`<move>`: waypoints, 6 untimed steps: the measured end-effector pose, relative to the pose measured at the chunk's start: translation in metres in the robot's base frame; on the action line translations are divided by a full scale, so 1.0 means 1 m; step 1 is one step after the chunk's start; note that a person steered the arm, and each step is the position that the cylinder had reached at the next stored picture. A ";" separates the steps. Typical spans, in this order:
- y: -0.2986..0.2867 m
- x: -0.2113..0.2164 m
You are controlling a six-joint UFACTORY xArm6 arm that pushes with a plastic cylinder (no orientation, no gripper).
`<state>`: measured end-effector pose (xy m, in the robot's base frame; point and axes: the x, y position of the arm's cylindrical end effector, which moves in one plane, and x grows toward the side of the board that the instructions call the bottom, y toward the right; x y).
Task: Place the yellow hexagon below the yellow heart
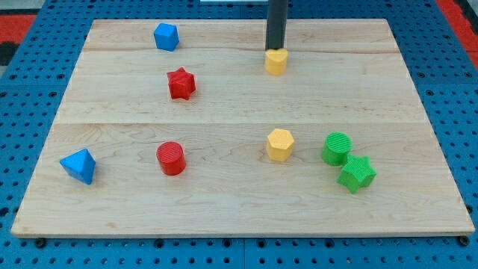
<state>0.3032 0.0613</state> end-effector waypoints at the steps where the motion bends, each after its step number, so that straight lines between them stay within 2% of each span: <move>1: 0.002 0.040; 3: 0.033 0.134; 4: 0.011 0.136; 5: -0.037 0.122; 6: -0.030 0.170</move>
